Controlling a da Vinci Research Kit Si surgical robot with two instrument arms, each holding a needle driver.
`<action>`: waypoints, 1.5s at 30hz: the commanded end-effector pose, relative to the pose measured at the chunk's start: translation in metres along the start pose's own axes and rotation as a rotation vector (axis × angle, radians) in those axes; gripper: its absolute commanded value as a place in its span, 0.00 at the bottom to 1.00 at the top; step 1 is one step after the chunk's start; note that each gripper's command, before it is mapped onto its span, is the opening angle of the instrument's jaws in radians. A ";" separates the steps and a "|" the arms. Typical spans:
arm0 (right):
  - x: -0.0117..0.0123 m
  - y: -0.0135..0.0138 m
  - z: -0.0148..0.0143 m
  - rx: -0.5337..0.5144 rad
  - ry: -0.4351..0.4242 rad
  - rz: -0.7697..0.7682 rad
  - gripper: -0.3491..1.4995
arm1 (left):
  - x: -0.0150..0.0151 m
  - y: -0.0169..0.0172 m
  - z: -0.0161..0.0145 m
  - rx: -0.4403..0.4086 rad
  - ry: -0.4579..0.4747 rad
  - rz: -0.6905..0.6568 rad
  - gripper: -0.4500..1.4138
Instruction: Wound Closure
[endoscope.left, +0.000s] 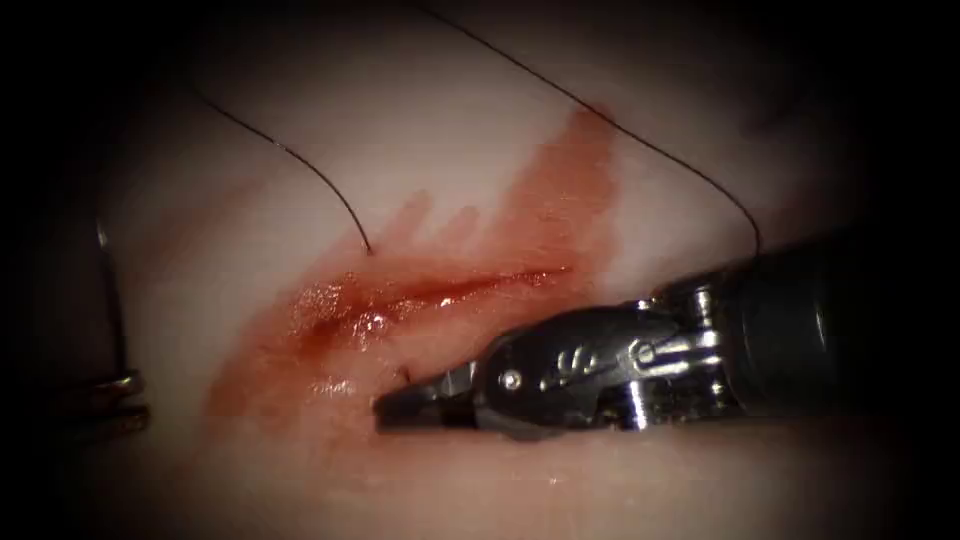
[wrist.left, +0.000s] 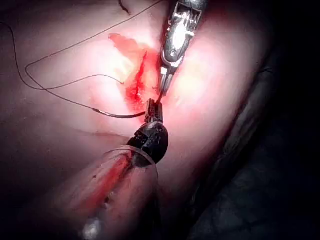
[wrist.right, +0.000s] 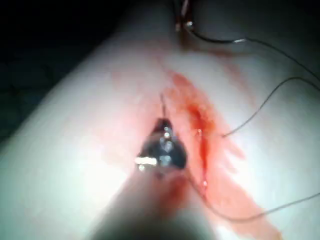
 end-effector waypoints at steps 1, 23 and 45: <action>0.0008 -0.0007 -0.0002 0.010 0.005 0.002 0.00 | -0.0003 0.0006 0.0007 -0.002 0.001 -0.002 0.00; 0.0077 -0.0106 -0.0035 0.382 -0.013 -0.112 0.00 | -0.0004 0.0006 0.0007 -0.004 -0.002 -0.001 0.00; -0.0002 -0.0018 -0.0065 -0.033 -0.033 -0.070 0.89 | -0.0004 0.0006 0.0007 -0.004 -0.002 -0.001 0.00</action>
